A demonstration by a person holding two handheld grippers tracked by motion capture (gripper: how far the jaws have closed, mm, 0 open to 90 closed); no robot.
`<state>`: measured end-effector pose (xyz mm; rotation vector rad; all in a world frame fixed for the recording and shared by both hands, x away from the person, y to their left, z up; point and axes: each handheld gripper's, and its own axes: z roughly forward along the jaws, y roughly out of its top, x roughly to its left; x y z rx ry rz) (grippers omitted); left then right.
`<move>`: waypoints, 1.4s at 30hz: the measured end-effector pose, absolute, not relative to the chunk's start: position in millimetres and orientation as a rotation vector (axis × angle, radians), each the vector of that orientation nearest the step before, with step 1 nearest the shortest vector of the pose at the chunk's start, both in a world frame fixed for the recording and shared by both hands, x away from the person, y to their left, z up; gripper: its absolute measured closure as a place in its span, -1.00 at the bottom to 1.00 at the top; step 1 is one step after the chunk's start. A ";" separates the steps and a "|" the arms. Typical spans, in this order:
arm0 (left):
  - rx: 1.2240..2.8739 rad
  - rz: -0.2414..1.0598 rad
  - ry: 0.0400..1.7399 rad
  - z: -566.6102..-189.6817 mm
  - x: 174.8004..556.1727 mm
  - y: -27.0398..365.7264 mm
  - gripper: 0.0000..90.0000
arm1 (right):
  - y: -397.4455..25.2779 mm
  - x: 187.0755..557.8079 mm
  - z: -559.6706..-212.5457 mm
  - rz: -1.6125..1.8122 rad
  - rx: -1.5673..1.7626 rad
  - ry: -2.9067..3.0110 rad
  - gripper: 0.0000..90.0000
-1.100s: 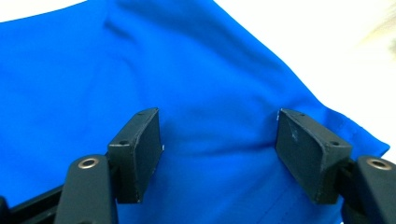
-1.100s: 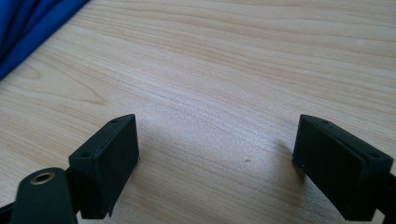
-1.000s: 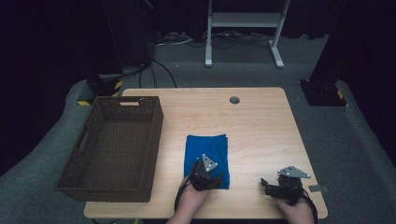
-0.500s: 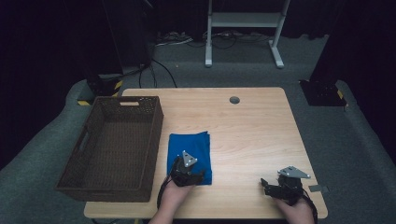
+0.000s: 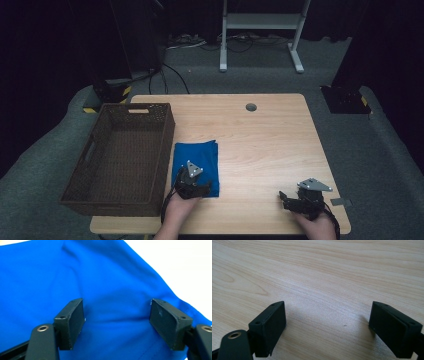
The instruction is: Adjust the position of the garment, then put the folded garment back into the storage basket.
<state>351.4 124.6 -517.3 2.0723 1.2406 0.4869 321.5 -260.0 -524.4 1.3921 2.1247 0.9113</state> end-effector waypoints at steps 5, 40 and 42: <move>2.084 0.498 1.274 -515.7 351.2 127.3 -0.43 | -260.0 321.5 -524.4 0.911 1.392 2.125 -0.69; 2.071 0.518 1.245 -466.3 409.2 99.4 -0.47 | -259.3 321.4 -524.5 0.908 1.385 2.129 -0.70; 2.078 0.531 1.237 -466.3 412.8 95.5 -0.44 | -259.4 321.3 -524.5 0.908 1.385 2.129 -0.70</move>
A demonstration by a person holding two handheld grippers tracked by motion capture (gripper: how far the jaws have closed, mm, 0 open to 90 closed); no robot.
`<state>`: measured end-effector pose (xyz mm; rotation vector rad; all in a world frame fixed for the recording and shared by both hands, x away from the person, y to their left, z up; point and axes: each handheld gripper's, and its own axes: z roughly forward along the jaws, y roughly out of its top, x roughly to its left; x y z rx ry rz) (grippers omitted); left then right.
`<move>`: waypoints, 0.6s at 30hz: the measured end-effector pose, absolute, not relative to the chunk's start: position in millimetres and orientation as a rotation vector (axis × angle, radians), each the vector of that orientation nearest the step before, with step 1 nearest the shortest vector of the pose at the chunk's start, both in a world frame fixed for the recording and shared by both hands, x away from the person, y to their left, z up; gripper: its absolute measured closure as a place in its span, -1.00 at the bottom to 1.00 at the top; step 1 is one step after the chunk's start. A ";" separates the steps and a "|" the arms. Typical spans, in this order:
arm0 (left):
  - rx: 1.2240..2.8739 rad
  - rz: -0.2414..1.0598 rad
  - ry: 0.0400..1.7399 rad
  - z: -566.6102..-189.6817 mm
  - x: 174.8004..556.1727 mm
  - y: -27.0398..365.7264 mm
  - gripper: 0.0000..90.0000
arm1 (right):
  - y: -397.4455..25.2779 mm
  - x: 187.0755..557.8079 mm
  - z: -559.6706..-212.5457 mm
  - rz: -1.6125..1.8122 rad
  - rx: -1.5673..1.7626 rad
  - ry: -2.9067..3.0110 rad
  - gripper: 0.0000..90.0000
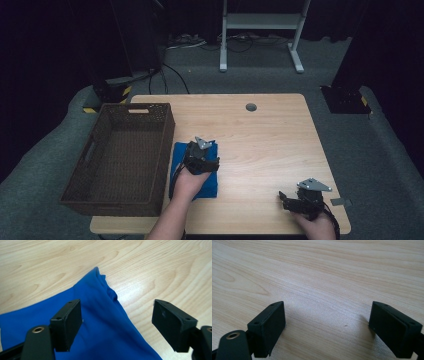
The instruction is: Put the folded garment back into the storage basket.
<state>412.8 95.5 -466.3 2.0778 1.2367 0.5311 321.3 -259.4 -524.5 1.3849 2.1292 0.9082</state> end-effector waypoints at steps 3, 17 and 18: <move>2.105 0.539 1.245 -466.5 419.8 90.2 -0.36 | -259.5 320.8 -524.5 0.909 1.383 2.130 -0.70; 2.184 0.546 1.335 -479.5 447.7 80.0 -0.11 | -259.7 320.9 -524.5 0.911 1.382 2.132 -0.70; 2.191 0.546 1.339 -481.4 449.0 79.4 -0.11 | -259.7 320.9 -524.5 0.911 1.382 2.132 -0.70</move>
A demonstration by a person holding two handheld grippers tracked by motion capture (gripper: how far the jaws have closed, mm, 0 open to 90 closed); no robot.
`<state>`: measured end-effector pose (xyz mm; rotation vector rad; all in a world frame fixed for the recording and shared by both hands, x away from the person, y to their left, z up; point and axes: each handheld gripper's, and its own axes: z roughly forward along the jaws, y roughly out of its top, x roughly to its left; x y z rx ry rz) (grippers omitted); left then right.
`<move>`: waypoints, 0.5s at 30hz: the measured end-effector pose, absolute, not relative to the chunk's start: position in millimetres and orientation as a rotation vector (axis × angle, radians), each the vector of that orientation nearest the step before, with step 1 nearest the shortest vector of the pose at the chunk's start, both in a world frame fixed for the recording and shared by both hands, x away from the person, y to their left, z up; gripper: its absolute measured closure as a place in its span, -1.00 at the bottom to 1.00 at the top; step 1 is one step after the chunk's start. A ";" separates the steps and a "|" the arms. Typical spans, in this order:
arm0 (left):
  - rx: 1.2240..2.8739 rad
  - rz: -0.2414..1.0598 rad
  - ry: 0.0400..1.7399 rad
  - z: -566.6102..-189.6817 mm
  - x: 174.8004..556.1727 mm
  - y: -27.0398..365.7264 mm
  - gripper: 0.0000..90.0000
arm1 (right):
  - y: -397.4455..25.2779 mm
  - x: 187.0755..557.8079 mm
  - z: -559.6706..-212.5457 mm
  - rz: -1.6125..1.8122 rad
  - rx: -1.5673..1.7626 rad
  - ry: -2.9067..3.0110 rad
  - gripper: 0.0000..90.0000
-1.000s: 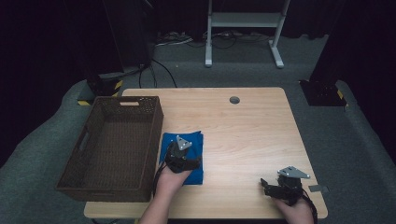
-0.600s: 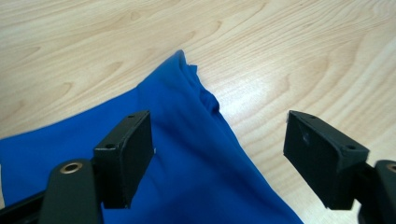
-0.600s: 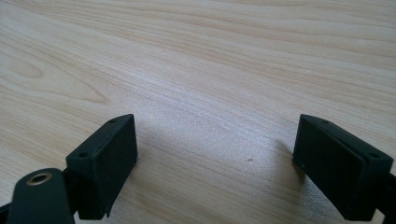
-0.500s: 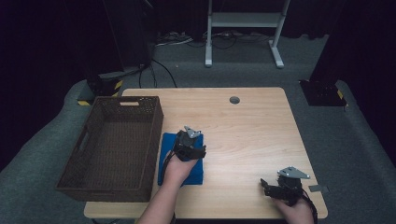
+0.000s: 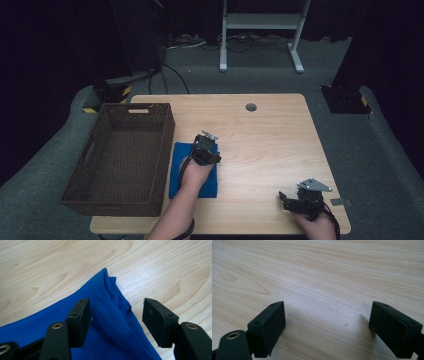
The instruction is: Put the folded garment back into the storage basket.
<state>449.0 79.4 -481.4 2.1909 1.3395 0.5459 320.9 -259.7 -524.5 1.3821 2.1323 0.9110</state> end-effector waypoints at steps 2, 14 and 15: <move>2.201 0.546 1.339 -483.5 450.3 77.9 -0.09 | -259.7 320.9 -524.5 0.911 1.382 2.132 -0.70; 2.298 0.583 1.314 -490.9 455.8 66.2 -0.07 | -259.7 320.9 -524.5 0.912 1.381 2.133 -0.69; 2.306 0.579 1.314 -491.9 457.0 64.8 -0.09 | -259.7 320.9 -524.5 0.912 1.381 2.133 -0.69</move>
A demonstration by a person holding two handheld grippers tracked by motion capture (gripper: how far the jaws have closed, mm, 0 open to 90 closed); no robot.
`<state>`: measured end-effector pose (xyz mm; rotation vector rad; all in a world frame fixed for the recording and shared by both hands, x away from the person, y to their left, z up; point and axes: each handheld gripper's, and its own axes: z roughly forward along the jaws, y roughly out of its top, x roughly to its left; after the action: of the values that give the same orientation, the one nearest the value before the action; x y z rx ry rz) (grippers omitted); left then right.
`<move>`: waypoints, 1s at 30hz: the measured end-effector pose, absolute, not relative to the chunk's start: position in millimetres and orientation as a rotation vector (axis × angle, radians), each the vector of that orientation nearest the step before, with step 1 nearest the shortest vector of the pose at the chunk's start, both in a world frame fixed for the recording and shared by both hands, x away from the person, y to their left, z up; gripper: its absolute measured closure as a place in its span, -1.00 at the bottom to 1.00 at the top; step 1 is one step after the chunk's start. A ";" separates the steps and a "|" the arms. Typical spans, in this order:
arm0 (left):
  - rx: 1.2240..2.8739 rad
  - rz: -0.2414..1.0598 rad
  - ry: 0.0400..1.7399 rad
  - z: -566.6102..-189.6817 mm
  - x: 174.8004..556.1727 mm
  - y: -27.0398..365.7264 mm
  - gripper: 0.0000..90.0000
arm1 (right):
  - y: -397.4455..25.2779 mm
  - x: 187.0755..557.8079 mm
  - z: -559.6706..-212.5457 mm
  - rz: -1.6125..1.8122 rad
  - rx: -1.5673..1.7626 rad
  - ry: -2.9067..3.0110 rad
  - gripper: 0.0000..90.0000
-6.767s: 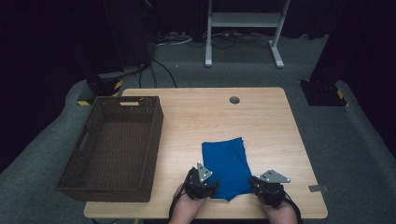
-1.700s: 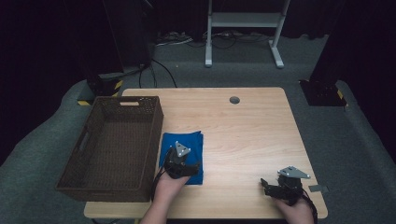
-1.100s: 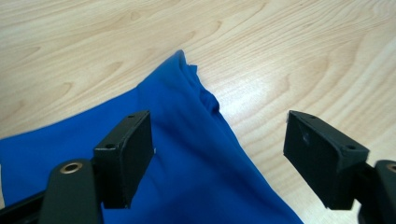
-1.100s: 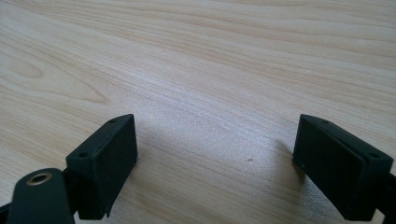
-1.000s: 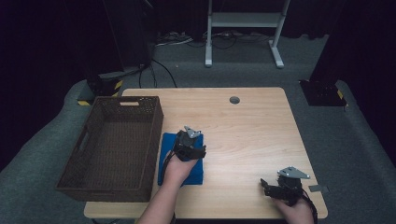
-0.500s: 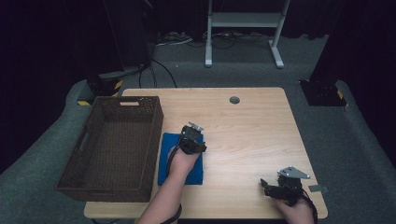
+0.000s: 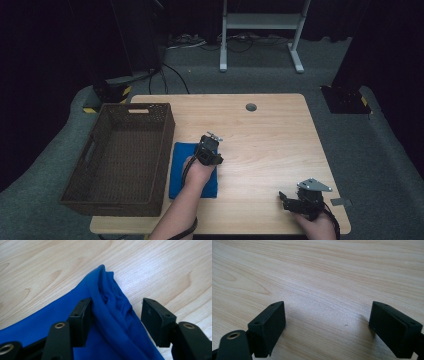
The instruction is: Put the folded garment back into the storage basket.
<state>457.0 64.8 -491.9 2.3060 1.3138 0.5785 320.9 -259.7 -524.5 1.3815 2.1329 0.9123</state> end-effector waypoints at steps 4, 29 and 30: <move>2.335 0.574 1.319 -495.3 461.2 61.2 -0.13 | -259.8 320.9 -524.5 0.912 1.381 2.134 -0.69; 2.498 0.787 1.170 -499.0 450.7 57.2 0.71 | -259.5 320.6 -524.5 0.917 1.374 2.142 -0.69; 2.484 0.796 1.165 -499.5 448.6 58.1 0.72 | -259.4 320.5 -524.5 0.916 1.375 2.141 -0.69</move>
<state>448.6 58.1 -499.5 2.4835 1.1648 0.7965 320.5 -259.4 -524.5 1.3748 2.1408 0.9162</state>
